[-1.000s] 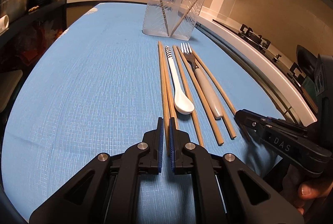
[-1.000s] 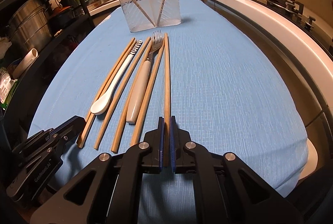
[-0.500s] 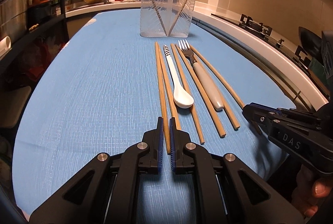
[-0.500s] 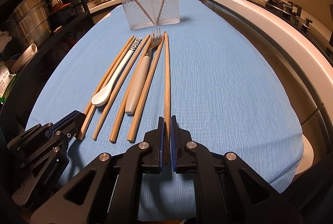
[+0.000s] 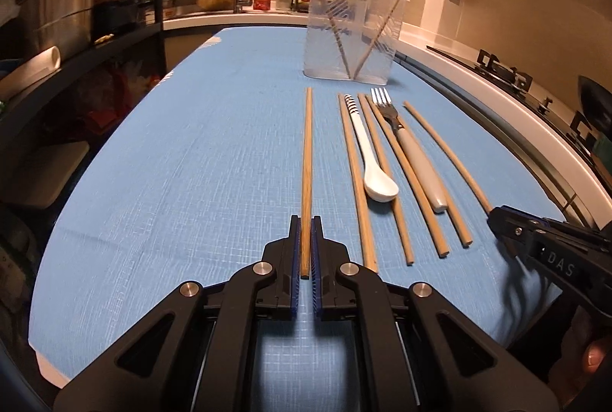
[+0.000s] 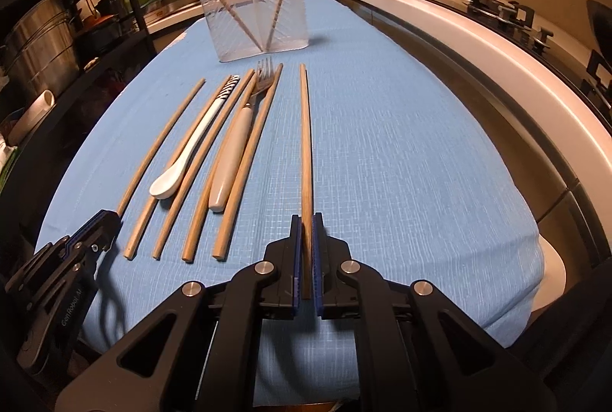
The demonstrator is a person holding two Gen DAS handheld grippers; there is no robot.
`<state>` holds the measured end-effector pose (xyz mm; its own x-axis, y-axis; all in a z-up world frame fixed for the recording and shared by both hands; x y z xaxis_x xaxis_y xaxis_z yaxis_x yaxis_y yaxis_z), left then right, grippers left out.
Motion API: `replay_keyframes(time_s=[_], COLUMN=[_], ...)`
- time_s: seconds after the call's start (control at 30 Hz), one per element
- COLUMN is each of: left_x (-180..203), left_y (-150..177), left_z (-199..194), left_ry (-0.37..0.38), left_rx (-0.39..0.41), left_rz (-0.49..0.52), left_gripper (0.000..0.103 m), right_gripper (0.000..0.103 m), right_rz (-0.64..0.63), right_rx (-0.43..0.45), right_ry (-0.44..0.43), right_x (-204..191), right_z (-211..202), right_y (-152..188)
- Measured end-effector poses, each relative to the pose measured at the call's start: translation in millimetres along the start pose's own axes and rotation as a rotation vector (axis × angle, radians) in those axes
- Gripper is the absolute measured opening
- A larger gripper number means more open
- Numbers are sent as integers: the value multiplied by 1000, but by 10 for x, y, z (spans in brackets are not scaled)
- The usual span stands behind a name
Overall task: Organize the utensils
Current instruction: 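Close the left gripper on a wooden chopstick while the right gripper grasps another chopstick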
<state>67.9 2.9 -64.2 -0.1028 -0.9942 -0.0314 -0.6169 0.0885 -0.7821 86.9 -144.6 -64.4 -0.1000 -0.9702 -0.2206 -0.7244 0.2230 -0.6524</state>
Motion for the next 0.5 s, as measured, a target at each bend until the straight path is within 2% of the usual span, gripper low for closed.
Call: replay_keyframes(time_s=[0.4, 0.5], left_x=[19, 20], left_y=[5, 1], left_z=[13, 6], left_ry=[-30, -34], left_rx=[31, 34], left_rz=[5, 16], left_gripper=[6, 5], right_gripper=[8, 5], right_rz=[-2, 25], right_rx=[46, 48], right_ry=[21, 5], right_x=[-29, -19], right_z=[-11, -18], right_y=[32, 28])
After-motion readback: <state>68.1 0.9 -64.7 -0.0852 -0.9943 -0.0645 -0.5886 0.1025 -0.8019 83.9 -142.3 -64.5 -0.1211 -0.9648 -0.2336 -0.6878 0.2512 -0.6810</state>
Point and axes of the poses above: each gripper's, at about its wrist camera, not at the fingertips, and z roughly the way its jaws point, x to its right, y to its underside, the point moved 6 cm from there along z, roughly the way its jaws point, and after that the axes turned 11 degrees about z, right-handed, at the moved point
